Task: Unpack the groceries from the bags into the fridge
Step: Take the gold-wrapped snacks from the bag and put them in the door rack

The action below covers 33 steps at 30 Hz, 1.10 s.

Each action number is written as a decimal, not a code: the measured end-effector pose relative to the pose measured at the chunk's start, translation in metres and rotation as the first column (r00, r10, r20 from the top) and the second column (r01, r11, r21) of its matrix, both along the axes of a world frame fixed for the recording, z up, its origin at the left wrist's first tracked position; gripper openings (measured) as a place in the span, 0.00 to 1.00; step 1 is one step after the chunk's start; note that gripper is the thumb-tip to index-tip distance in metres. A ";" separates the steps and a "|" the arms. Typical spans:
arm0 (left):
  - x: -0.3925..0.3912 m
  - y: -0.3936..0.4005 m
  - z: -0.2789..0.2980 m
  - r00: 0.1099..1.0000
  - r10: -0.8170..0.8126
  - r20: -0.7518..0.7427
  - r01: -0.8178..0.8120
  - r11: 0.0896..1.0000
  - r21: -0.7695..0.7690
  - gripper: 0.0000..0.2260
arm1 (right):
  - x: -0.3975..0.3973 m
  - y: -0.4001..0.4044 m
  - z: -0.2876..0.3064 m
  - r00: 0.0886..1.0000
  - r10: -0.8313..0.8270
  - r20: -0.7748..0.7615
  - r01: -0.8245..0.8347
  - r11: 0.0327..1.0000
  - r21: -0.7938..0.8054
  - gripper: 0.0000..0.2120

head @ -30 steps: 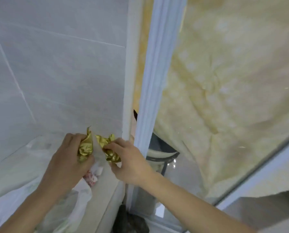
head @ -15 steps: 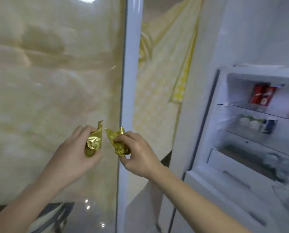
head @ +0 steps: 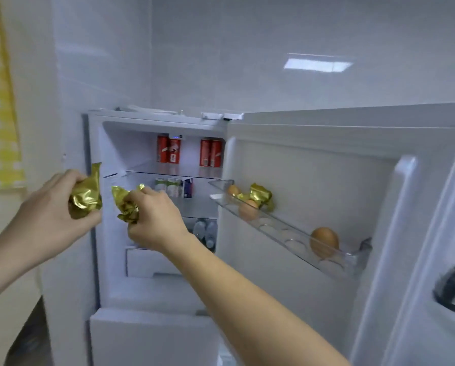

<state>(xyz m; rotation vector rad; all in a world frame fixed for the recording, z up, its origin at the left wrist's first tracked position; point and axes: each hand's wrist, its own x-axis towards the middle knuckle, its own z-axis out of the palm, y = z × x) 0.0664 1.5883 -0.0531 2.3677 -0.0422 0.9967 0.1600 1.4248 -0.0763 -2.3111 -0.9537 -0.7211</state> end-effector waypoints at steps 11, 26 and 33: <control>0.094 -0.103 0.078 0.814 -0.561 0.148 0.561 0.827 0.047 0.16 | -0.037 -0.118 0.080 0.868 -0.491 0.076 0.493 0.870 -0.012 0.19; 0.121 -0.232 0.060 0.479 -0.846 -0.236 0.876 0.444 0.186 0.12 | -0.116 -0.211 0.085 0.518 -0.847 -0.120 0.822 0.532 -0.204 0.15; 0.128 -0.237 0.053 0.476 -0.836 -0.272 0.879 0.443 0.177 0.10 | -0.126 -0.225 0.083 0.521 -0.826 -0.216 0.782 0.563 -0.268 0.14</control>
